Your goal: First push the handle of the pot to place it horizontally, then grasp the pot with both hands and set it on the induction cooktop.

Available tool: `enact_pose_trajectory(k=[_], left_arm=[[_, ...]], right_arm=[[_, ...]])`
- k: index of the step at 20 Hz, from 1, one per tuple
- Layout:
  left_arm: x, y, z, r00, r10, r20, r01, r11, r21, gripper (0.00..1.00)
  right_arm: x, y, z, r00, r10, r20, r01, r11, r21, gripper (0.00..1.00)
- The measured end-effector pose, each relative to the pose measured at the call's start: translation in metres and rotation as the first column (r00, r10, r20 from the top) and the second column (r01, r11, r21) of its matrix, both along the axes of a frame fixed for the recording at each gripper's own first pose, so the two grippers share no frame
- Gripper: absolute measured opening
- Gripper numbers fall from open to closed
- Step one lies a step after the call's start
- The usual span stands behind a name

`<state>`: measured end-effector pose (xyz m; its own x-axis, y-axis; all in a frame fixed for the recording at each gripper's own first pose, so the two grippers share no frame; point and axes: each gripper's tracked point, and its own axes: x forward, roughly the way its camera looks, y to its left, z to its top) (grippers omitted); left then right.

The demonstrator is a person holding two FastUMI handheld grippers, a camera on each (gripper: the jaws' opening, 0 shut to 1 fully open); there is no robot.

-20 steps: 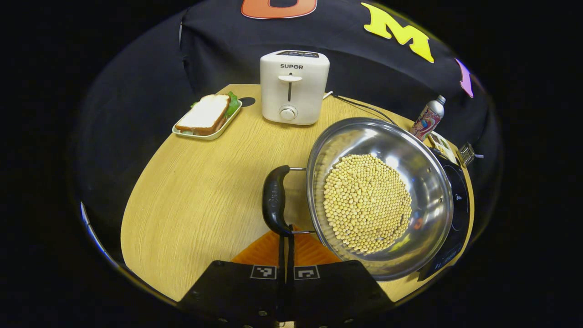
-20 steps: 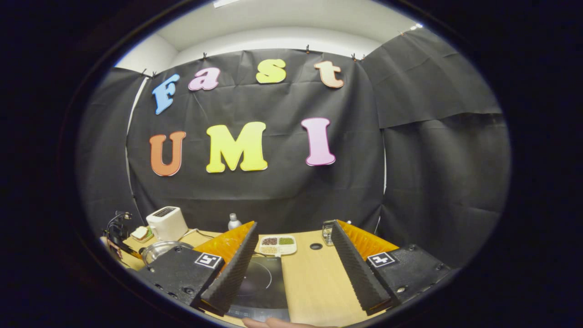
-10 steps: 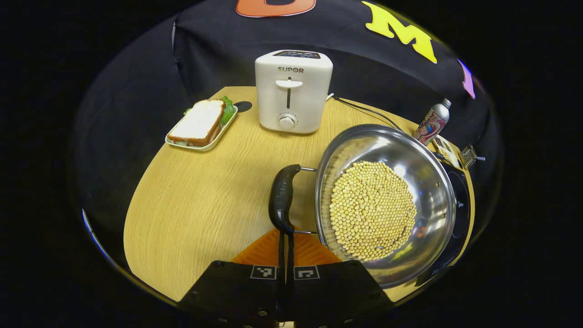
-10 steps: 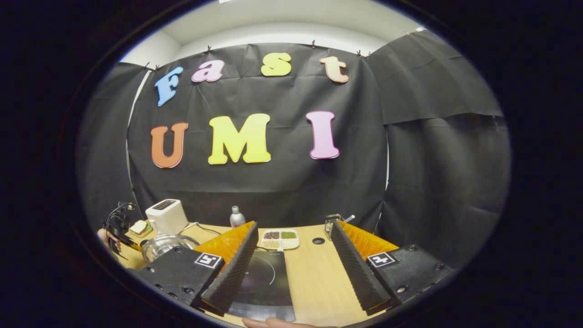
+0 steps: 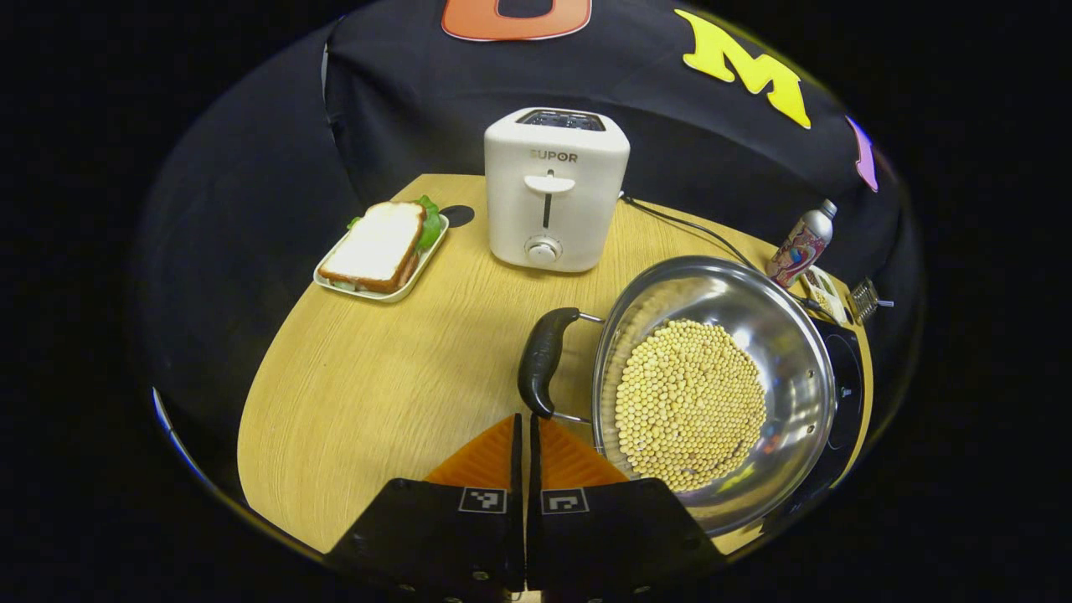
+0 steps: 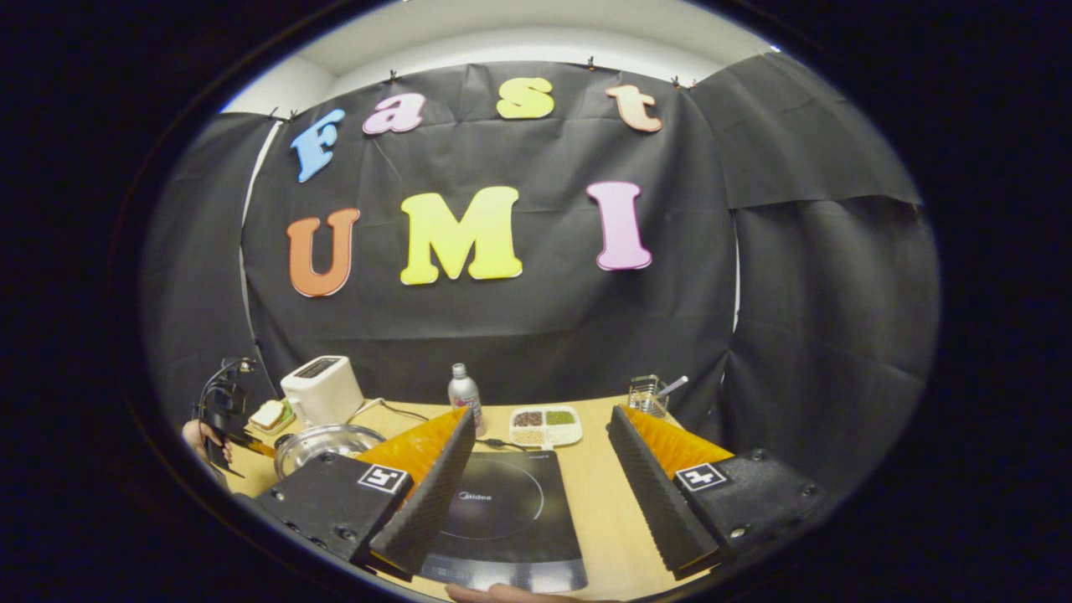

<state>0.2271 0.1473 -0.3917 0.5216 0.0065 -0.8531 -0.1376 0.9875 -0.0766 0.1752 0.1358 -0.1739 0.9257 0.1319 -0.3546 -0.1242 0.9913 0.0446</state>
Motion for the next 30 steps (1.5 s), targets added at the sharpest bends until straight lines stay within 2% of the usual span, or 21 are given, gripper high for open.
enact_pose_trajectory(k=[1,2,4,5,6,7,8,9,12,15,16,17,20,23,24,25,27,30], left_arm=[[0.001,0.005,0.006,1.000,-0.006,0.031,0.005,1.000,0.021,0.11],[0.000,0.007,0.014,0.998,-0.013,0.054,0.012,1.000,0.022,0.18],[-0.003,0.009,0.031,0.995,-0.014,0.103,0.011,0.999,0.030,0.65],[-0.005,0.008,0.037,0.992,-0.016,0.124,0.013,1.000,0.026,0.55],[-0.005,0.007,0.047,0.989,-0.021,0.148,0.018,1.000,0.025,0.72],[-0.002,0.007,0.057,0.985,-0.021,0.170,0.016,0.999,0.030,0.94],[-0.004,0.005,0.057,0.983,-0.027,0.182,0.023,0.999,0.026,0.98],[-0.004,0.002,0.061,0.980,-0.041,0.195,0.038,0.999,0.018,0.97],[-0.002,-0.003,0.068,0.970,-0.071,0.233,0.069,0.998,0.016,0.97],[0.008,-0.003,0.073,0.951,-0.088,0.297,0.078,0.996,0.046,0.97],[0.011,-0.005,0.074,0.941,-0.106,0.320,0.091,0.994,0.059,0.96],[0.014,-0.003,0.071,0.934,-0.123,0.336,0.101,0.992,0.080,0.96],[0.021,-0.001,0.063,0.923,-0.165,0.348,0.122,0.982,0.144,0.96],[0.025,0.000,0.046,0.931,-0.160,0.328,0.121,0.983,0.137,0.97],[0.025,0.000,0.038,0.935,-0.155,0.318,0.120,0.985,0.127,0.97],[0.026,0.000,0.033,0.939,-0.152,0.310,0.120,0.986,0.118,0.97],[0.030,0.000,0.024,0.944,-0.154,0.292,0.127,0.986,0.108,0.97],[0.035,-0.005,0.011,0.953,-0.152,0.263,0.140,0.988,0.064,0.97]], right_arm=[[0.002,0.007,-0.004,1.000,0.008,-0.010,-0.008,1.000,0.000,0.97],[0.004,0.016,-0.007,1.000,0.017,-0.020,-0.017,1.000,0.001,0.97],[0.007,0.033,-0.014,0.999,0.037,-0.036,-0.037,0.999,0.003,0.97],[0.008,0.041,-0.019,0.998,0.046,-0.046,-0.046,0.999,0.002,0.97],[0.009,0.049,-0.023,0.997,0.054,-0.056,-0.054,0.999,0.000,0.97],[0.010,0.057,-0.028,0.996,0.063,-0.067,-0.063,0.998,-0.002,1.00],[0.011,0.065,-0.034,0.994,0.069,-0.080,-0.070,0.998,-0.004,1.00],[0.013,0.072,-0.040,0.993,0.074,-0.093,-0.075,0.997,-0.004,0.97],[0.016,0.094,-0.060,0.986,0.085,-0.141,-0.087,0.996,-0.010,0.97],[0.019,0.114,-0.084,0.976,0.090,-0.197,-0.097,0.995,-0.022,0.97],[0.020,0.123,-0.092,0.972,0.094,-0.216,-0.101,0.995,-0.024,1.00],[0.019,0.132,-0.101,0.966,0.102,-0.236,-0.111,0.994,-0.023,0.97],[0.019,0.161,-0.135,0.944,0.123,-0.306,-0.135,0.991,-0.021,0.97],[0.019,0.183,-0.169,0.922,0.141,-0.360,-0.168,0.985,-0.045,0.97],[0.020,0.189,-0.179,0.916,0.142,-0.374,-0.172,0.984,-0.047,1.00],[0.019,0.194,-0.187,0.909,0.147,-0.390,-0.177,0.983,-0.042,0.98],[0.022,0.202,-0.201,0.895,0.148,-0.420,-0.177,0.984,-0.029,1.00],[0.029,0.202,-0.219,0.885,0.123,-0.449,-0.162,0.986,-0.049,0.97]])
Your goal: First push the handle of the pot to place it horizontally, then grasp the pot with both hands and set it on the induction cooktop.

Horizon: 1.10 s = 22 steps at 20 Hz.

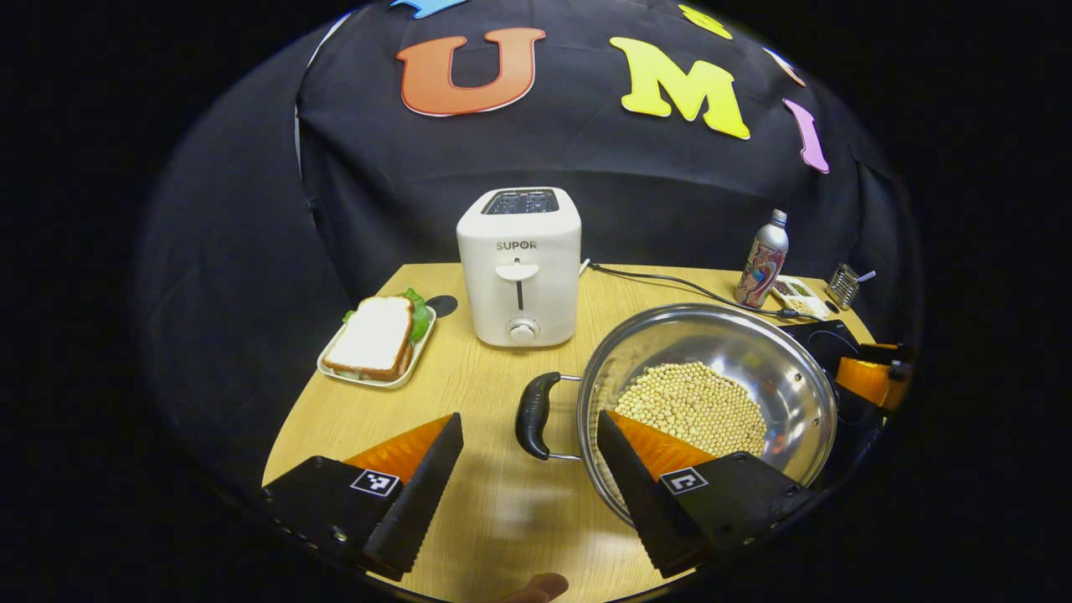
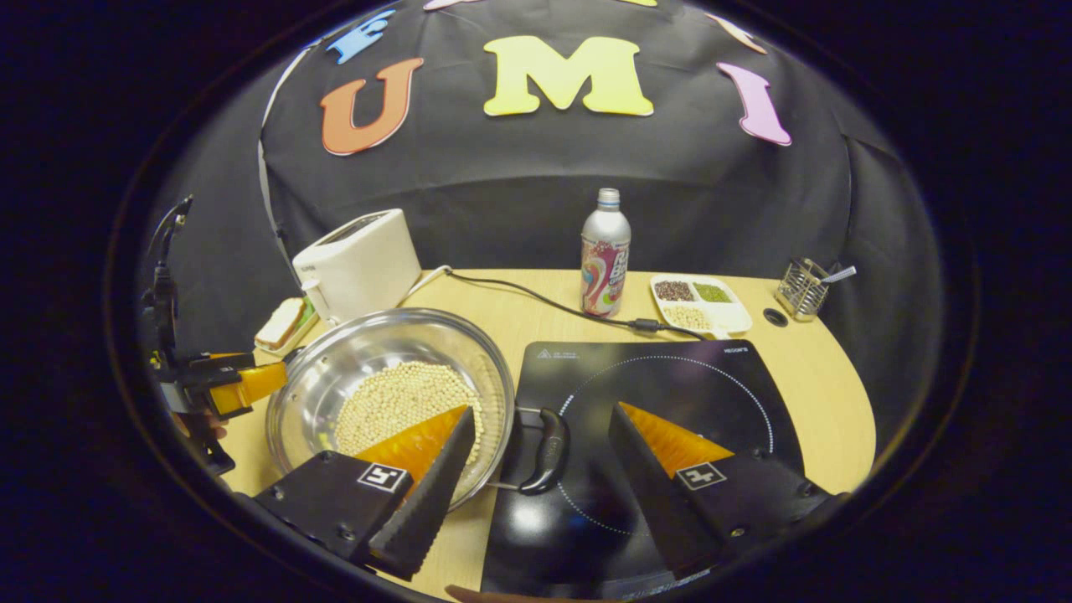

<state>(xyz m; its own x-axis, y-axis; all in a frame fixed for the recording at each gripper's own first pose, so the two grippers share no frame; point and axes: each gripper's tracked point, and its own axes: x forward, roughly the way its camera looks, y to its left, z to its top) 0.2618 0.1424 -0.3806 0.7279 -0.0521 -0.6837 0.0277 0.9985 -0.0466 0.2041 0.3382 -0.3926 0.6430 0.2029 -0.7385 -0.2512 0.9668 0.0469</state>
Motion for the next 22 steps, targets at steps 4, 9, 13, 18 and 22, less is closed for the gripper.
enact_pose_trajectory(k=[4,9,13,18,22], left_arm=[[0.011,-0.004,-0.019,0.997,0.005,-0.082,-0.011,0.997,-0.076,0.96],[0.008,-0.013,-0.042,0.986,-0.017,-0.164,-0.001,0.994,-0.108,0.76],[0.007,-0.016,-0.044,0.975,-0.025,-0.222,0.000,0.994,-0.110,0.62],[0.007,-0.013,-0.046,0.961,-0.053,-0.270,0.023,0.993,-0.113,0.51],[0.012,-0.009,-0.048,0.962,-0.075,-0.262,0.050,0.994,-0.100,0.79]], right_arm=[[0.002,0.002,-0.021,0.998,-0.019,-0.053,0.018,1.000,-0.017,1.00],[-0.005,0.016,-0.039,0.990,-0.004,-0.138,0.007,1.000,0.021,0.83],[0.001,0.017,-0.039,0.990,0.042,-0.135,-0.036,0.998,0.047,0.67],[-0.001,0.016,-0.037,0.983,0.069,-0.170,-0.066,0.998,0.023,0.71],[-0.001,0.015,-0.037,0.983,0.065,-0.174,-0.063,0.998,0.017,0.71]])
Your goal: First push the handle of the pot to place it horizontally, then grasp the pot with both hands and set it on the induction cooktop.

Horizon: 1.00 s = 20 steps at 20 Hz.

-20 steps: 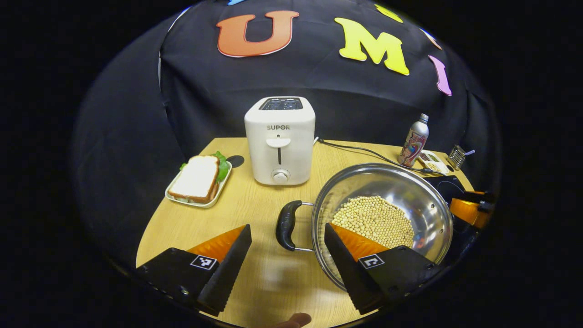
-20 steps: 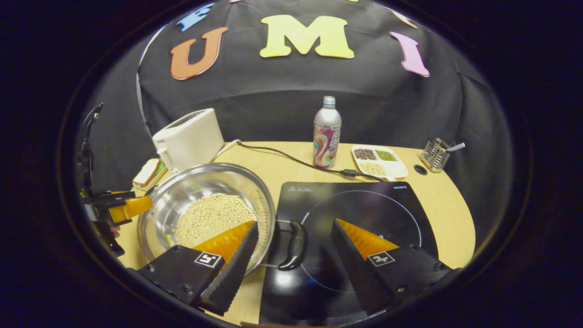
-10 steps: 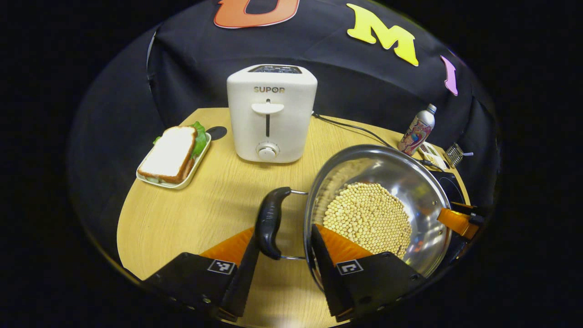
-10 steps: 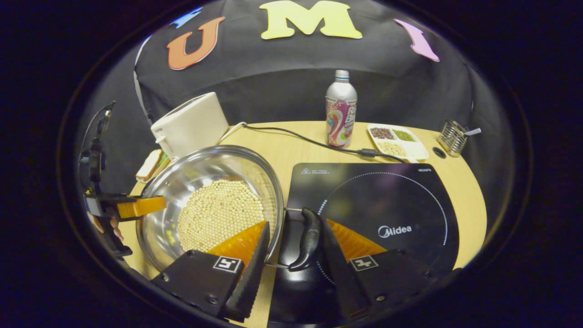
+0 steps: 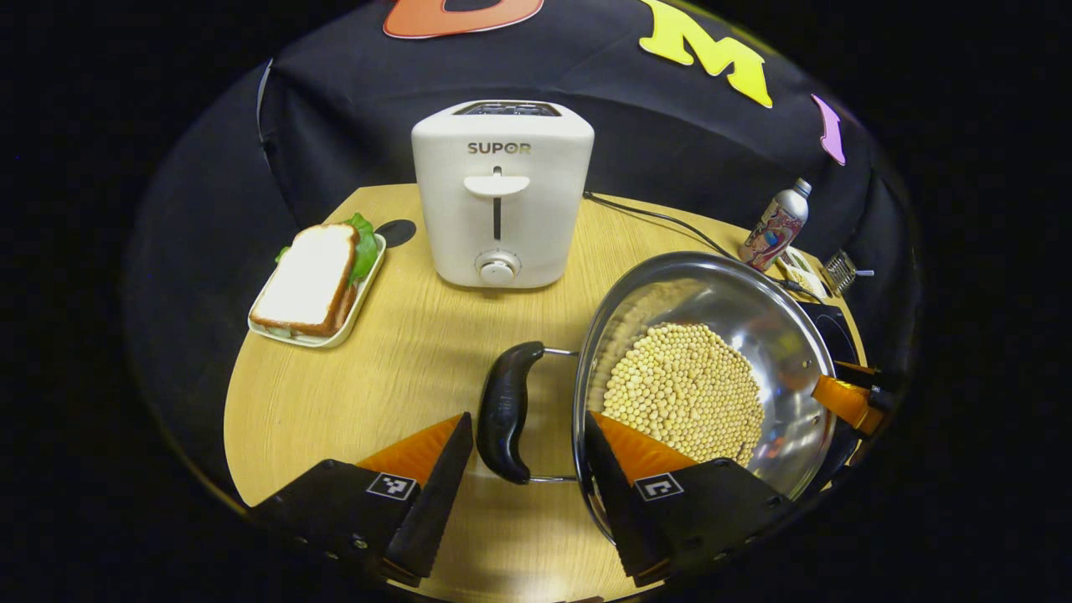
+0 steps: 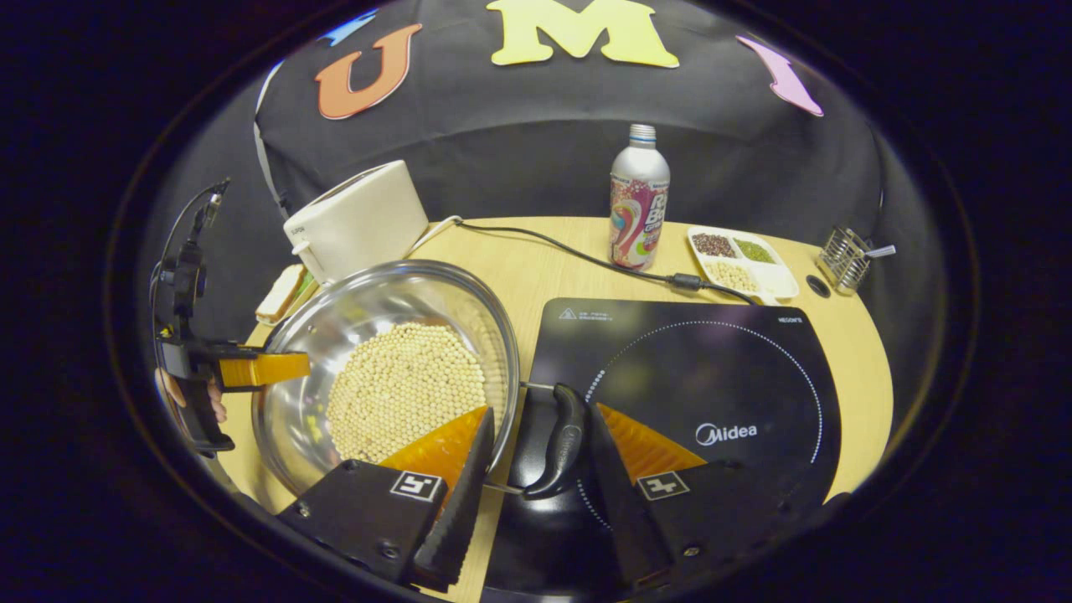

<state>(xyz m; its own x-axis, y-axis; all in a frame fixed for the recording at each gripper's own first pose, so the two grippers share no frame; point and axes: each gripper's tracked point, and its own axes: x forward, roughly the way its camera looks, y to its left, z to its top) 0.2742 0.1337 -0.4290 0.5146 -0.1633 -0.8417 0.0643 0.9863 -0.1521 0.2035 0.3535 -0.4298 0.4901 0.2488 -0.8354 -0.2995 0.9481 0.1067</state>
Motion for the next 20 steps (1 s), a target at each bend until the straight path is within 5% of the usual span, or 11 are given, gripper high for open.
enact_pose_trajectory(k=[5,9,10,11,13,20], left_arm=[[0.009,-0.005,0.005,1.000,-0.028,0.011,0.028,0.999,0.015,0.78],[0.009,-0.005,0.006,1.000,-0.026,0.014,0.026,0.999,0.019,0.62],[0.007,-0.005,0.009,0.999,-0.031,0.016,0.030,0.999,0.024,0.51],[0.005,-0.004,0.010,0.999,-0.035,0.019,0.034,0.999,0.033,0.69],[0.001,-0.002,0.018,0.999,-0.035,0.036,0.033,0.998,0.053,0.59],[-0.024,0.003,0.073,0.995,-0.027,0.099,0.019,0.997,0.080,0.59]], right_arm=[[0.001,0.000,0.000,1.000,-0.023,-0.007,0.023,1.000,-0.012,0.68],[0.003,0.001,0.000,1.000,-0.023,0.002,0.023,1.000,0.002,0.61],[0.003,0.000,0.001,1.000,-0.020,0.001,0.020,1.000,0.004,0.60],[0.006,0.002,0.000,1.000,-0.021,0.002,0.021,1.000,0.017,0.56],[0.002,0.003,-0.001,1.000,-0.023,-0.018,0.023,0.999,0.041,0.55],[-0.017,-0.002,0.049,1.000,0.002,-0.003,-0.002,0.996,0.085,0.54]])
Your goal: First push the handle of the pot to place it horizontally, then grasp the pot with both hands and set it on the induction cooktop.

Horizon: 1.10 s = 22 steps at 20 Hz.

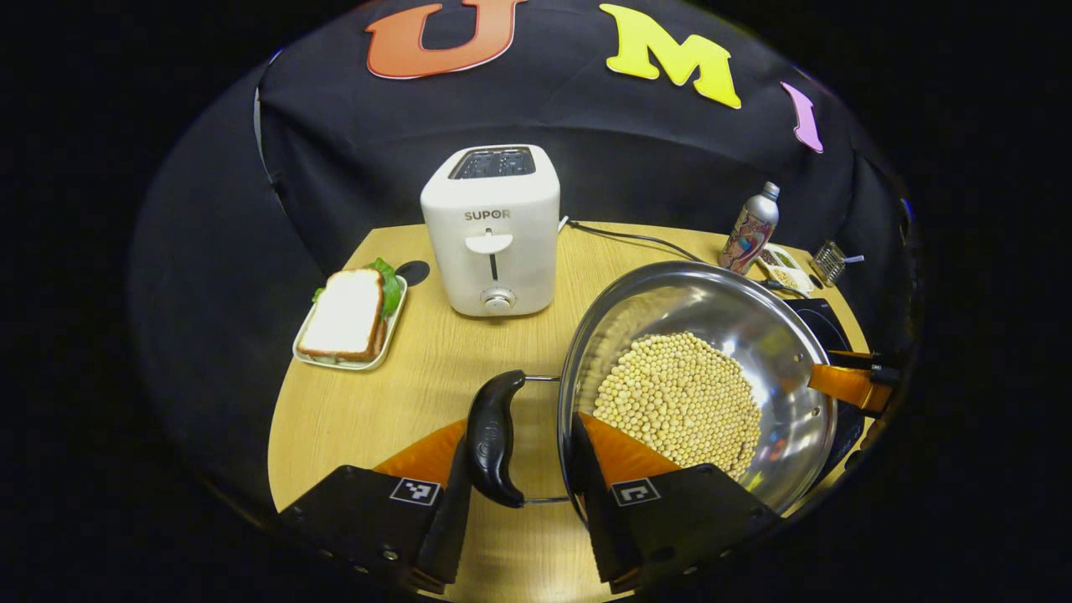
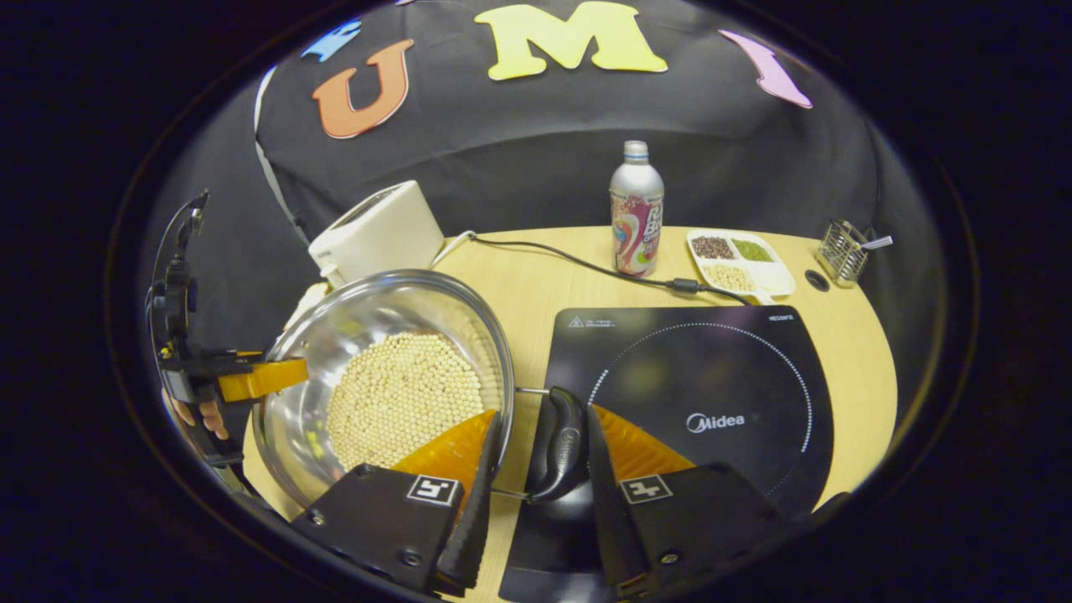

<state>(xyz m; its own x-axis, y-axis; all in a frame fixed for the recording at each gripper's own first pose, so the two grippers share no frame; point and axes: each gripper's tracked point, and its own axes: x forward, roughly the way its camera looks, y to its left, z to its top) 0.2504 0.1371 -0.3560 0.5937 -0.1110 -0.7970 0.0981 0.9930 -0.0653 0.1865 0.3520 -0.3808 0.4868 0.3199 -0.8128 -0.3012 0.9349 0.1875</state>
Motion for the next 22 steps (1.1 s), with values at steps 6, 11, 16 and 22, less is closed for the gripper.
enact_pose_trajectory(k=[6,11,16,22], left_arm=[[-0.019,-0.017,0.062,0.997,0.041,0.063,-0.037,0.997,-0.061,0.59],[-0.029,-0.058,0.102,0.991,0.041,0.124,-0.028,0.994,-0.107,0.59],[-0.026,-0.103,0.133,0.986,0.025,0.162,-0.005,0.992,-0.126,0.59],[-0.019,-0.167,0.135,0.987,-0.030,0.161,0.050,0.991,-0.124,0.59]], right_arm=[[-0.001,-0.021,0.070,0.997,0.035,0.061,-0.035,0.999,-0.002,0.54],[0.000,-0.061,0.115,0.995,0.036,0.097,-0.035,0.999,-0.012,0.56],[0.010,-0.111,0.136,0.996,0.009,0.092,-0.009,1.000,0.000,0.54],[0.024,-0.177,0.142,0.993,-0.028,0.119,0.031,0.999,-0.019,0.54]])
